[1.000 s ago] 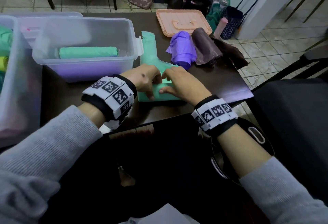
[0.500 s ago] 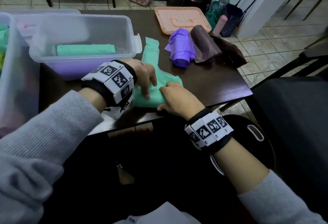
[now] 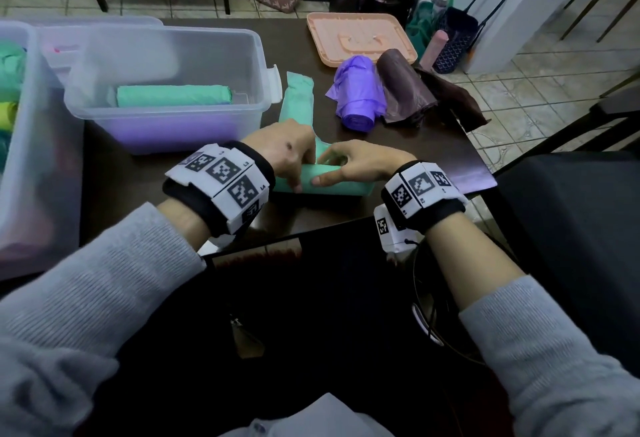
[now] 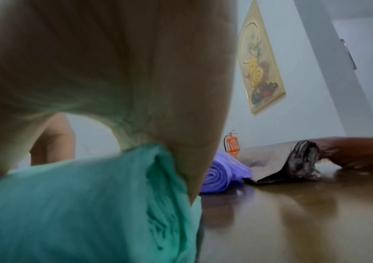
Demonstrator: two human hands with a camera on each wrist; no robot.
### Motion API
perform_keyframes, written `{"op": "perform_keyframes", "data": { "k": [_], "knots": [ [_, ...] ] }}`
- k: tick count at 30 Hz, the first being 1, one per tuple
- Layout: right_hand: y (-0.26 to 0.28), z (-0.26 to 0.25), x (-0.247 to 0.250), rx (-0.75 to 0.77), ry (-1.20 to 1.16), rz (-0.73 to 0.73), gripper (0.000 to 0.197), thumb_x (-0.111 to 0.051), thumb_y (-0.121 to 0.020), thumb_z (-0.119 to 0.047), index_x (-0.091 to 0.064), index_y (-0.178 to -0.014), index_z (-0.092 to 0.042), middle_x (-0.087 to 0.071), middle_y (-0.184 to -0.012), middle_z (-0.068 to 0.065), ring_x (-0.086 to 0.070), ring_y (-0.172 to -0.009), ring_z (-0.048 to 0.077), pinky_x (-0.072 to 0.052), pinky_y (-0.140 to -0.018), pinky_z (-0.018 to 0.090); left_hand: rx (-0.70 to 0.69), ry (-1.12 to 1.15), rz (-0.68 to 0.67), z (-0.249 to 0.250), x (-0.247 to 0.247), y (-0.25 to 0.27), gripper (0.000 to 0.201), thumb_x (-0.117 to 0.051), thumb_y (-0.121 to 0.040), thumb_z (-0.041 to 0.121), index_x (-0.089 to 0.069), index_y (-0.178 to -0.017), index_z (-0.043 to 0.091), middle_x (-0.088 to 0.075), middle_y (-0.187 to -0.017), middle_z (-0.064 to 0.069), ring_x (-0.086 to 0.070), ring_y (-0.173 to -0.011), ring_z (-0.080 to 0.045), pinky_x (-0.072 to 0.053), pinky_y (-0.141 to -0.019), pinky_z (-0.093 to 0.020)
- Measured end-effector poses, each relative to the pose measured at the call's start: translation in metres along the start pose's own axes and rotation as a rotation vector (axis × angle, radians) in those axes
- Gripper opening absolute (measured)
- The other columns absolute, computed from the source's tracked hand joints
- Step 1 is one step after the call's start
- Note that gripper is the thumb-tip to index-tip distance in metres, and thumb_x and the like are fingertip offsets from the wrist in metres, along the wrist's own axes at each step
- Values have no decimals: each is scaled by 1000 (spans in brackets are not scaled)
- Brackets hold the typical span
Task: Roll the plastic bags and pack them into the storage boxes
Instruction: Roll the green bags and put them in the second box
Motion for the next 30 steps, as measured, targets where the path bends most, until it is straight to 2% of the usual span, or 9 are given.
{"op": "perform_keyframes", "data": {
  "k": [5, 10, 13, 15, 18, 20, 24, 27, 30],
  "knots": [
    [7, -7, -5, 161, 95, 302, 48, -74, -75, -40, -59, -114, -16, -57, -110, 3, -53, -102, 16, -35, -80, 19, 5, 27, -132, -8, 13, -16, 47, -82, -70, 20, -64, -113, 22, -62, -106, -1, -58, -96, -18, -47, -86, -29],
    [16, -16, -14, 136, 186, 242, 56, -74, -78, -30, -54, -128, -17, -58, -125, 7, -53, -115, 22, -39, -88, 26, 5, -51, -253, -13, 19, -28, 27, -76, -75, 26, -65, -99, 19, -58, -95, 2, -51, -85, -14, -44, -73, -26],
    [14, -15, -13, 122, 180, 202, 56, -68, -84, -29, -49, -135, -17, -52, -135, 8, -48, -124, 22, -36, -95, 25, 13, -17, -285, -14, 20, -29, 54, -75, -78, 27, -56, -128, 22, -63, -115, 2, -57, -104, -16, -46, -94, -29],
    [9, -15, -8, 105, 167, 153, 56, -65, -86, -31, -47, -137, -15, -50, -138, 7, -47, -126, 21, -34, -98, 24, 0, 63, -178, -15, 22, -24, 64, -78, -74, 23, -52, -132, 18, -63, -116, 2, -57, -107, -16, -45, -93, -28],
    [3, -13, 0, 88, 119, 65, 50, -60, -90, -31, -49, -136, -14, -55, -133, 7, -52, -121, 19, -36, -99, 24, -51, 97, 30, -17, 19, -16, 32, -78, -74, 16, -70, -106, 18, -65, -96, 1, -59, -90, -15, -41, -74, -23],
    [-1, -13, 2, 78, 107, 38, 43, -56, -93, -30, -53, -132, -14, -60, -126, 6, -56, -113, 19, -39, -95, 23, -63, 112, 112, -18, 12, -12, 24, -73, -78, 11, -73, -101, 16, -70, -97, -4, -63, -92, -19, -45, -76, -24],
    [-8, -11, 0, 104, 127, 212, 43, -60, -89, -26, -53, -129, -11, -57, -125, 10, -54, -115, 22, -39, -98, 26, -29, 79, 158, -16, -2, -11, 49, -77, -74, 18, -64, -120, 17, -64, -117, -12, -59, -107, -28, -49, -90, -35],
    [-10, -13, -6, 133, 165, 330, 34, -57, -88, -18, -52, -121, -9, -53, -119, 13, -50, -112, 27, -37, -95, 29, -15, -26, 68, -15, -10, -15, 78, -88, -57, 17, -56, -128, 17, -59, -119, -14, -56, -108, -32, -49, -88, -38],
    [-7, -18, -15, 85, 203, 376, 38, -46, -91, -15, -45, -127, -6, -48, -125, 16, -43, -117, 32, -34, -100, 35, -29, -43, 72, -17, -14, -18, 81, -87, -53, 10, -55, -127, 18, -58, -118, -14, -56, -108, -33, -47, -88, -38]
  ]
}}
Point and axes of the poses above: each hand's wrist, its own y-axis away from the middle knuckle, its own x-axis out of the back of the hand, z = x × y, the point moved 1 cm from there along -y, towards the middle knuckle
